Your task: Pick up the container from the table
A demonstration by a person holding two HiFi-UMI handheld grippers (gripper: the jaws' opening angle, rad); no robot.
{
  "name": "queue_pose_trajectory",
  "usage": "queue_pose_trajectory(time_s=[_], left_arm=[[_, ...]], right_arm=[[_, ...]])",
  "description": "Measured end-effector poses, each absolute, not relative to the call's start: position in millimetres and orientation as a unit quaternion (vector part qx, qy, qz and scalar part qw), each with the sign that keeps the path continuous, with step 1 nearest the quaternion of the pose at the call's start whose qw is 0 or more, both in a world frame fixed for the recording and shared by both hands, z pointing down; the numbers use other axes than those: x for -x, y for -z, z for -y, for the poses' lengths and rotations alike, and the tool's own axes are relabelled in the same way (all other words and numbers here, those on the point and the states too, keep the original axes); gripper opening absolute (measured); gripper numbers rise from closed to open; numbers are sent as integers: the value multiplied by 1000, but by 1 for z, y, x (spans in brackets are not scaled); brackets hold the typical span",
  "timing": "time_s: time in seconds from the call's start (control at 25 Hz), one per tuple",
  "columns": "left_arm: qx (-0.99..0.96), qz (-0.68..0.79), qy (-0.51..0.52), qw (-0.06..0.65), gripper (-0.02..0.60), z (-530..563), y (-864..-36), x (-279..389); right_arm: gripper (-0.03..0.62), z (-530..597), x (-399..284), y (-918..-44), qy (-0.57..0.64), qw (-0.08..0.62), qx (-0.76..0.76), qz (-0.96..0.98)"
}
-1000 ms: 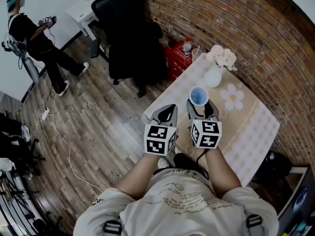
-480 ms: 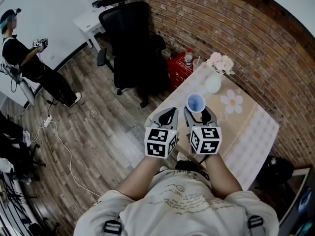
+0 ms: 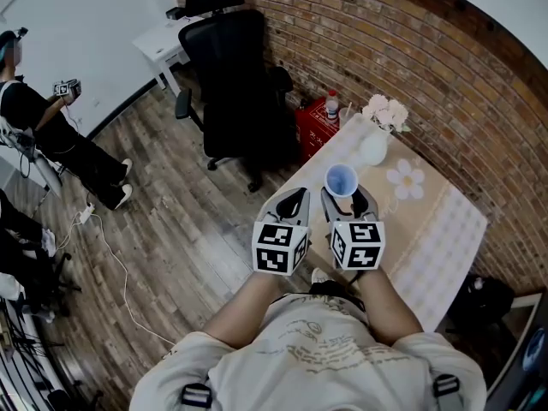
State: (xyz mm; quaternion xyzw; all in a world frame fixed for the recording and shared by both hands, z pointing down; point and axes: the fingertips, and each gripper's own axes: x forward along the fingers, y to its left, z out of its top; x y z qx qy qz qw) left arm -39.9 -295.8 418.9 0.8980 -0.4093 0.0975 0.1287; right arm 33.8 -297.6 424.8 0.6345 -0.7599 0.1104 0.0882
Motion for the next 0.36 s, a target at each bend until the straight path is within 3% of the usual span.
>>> queue_pose_trajectory(time_s=[0.36], left_arm=[[-898, 410, -98, 127, 2, 296, -422, 49]], right_arm=[[259, 298, -26, -427, -103, 92, -635, 760]])
